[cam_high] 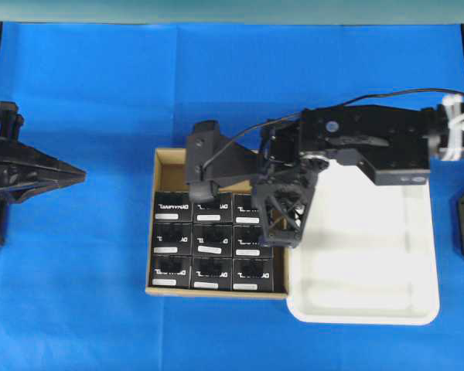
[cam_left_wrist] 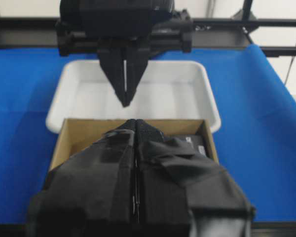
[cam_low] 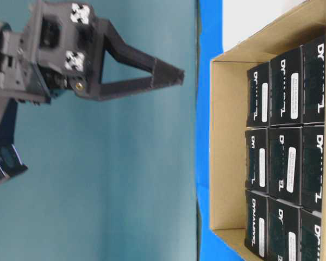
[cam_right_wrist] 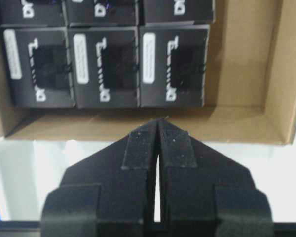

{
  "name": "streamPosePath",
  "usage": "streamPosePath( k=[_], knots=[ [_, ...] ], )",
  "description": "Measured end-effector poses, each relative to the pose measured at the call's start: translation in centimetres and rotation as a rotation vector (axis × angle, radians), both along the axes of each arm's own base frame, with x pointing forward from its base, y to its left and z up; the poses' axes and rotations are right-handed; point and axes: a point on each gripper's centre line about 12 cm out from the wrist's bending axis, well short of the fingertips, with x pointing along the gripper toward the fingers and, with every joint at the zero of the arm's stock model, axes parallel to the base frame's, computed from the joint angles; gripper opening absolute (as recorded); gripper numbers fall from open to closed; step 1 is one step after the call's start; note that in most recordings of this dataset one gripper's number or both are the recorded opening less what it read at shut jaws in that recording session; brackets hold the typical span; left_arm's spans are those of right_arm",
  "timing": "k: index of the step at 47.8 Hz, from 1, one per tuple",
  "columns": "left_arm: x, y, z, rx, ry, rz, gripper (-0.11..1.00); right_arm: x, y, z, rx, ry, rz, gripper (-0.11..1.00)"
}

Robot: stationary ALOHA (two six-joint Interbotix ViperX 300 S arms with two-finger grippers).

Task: Pick the box from inside the cardboard box.
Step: 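Move the right gripper over the top-right black box in the cardboard box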

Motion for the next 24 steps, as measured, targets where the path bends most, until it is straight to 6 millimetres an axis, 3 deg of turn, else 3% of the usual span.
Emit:
streamPosePath(
  k=[24],
  knots=[
    [-0.2,0.0,0.3,0.000,-0.014,0.000,-0.05,0.6,-0.4,-1.1,-0.003,0.011,0.005,0.13]
  ],
)
